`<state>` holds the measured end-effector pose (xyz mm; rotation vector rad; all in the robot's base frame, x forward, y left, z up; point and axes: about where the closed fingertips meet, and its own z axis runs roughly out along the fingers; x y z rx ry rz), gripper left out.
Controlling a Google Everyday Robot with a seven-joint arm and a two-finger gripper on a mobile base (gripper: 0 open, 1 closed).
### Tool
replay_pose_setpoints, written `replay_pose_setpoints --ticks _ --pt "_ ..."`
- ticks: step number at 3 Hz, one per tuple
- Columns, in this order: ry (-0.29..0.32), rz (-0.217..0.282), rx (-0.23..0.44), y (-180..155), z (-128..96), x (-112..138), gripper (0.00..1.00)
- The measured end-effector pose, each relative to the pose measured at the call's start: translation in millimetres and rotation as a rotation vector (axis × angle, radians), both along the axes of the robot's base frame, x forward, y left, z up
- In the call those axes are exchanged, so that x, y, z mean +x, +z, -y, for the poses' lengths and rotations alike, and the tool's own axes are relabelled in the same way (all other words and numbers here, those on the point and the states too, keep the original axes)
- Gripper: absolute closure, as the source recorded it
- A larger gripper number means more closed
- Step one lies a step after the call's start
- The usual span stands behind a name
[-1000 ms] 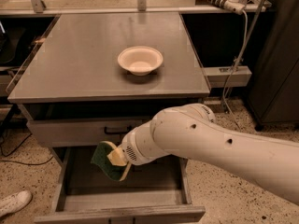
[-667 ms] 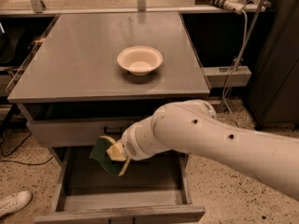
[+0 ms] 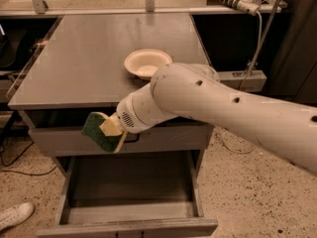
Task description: Pick sponge from middle drawer and place on counter
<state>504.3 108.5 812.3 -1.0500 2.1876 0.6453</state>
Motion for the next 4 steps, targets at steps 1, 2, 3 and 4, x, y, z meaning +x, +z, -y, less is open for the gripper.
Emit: replay_pose_setpoints --ticks 1,2,3,4 --pt "0.027 0.042 -0.019 33 -3 8 1.0" --pt "0.041 0.108 -0.038 70 -4 6 1.0" --pt "0.041 0.11 -0.038 72 -4 6 1.0" --pt "0.06 0.119 -0.008 86 -13 28 1.0"
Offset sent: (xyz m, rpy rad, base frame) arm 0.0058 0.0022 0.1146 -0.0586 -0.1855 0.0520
